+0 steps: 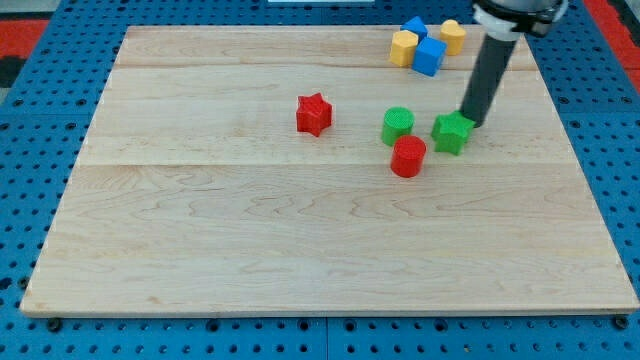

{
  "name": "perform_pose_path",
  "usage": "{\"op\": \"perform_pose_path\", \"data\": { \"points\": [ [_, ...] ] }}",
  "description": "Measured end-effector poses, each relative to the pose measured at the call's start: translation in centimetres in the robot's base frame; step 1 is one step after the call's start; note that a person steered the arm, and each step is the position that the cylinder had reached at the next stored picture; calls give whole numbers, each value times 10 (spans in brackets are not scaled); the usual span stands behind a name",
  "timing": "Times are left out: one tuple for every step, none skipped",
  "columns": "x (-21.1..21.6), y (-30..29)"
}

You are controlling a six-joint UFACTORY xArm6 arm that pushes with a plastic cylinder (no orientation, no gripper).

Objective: Push the red star into the green circle

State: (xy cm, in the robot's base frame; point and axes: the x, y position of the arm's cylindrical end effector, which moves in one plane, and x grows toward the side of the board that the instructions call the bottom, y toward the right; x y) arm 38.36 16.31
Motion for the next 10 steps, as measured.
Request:
{"op": "perform_pose_path", "data": {
  "points": [
    [-28, -12],
    [-70, -42],
    [-74, -146],
    [-74, -217],
    [-50, -201],
    [-28, -172],
    [-25, -165],
    [-23, -200],
    [23, -181],
    [37, -129]
  ]
}}
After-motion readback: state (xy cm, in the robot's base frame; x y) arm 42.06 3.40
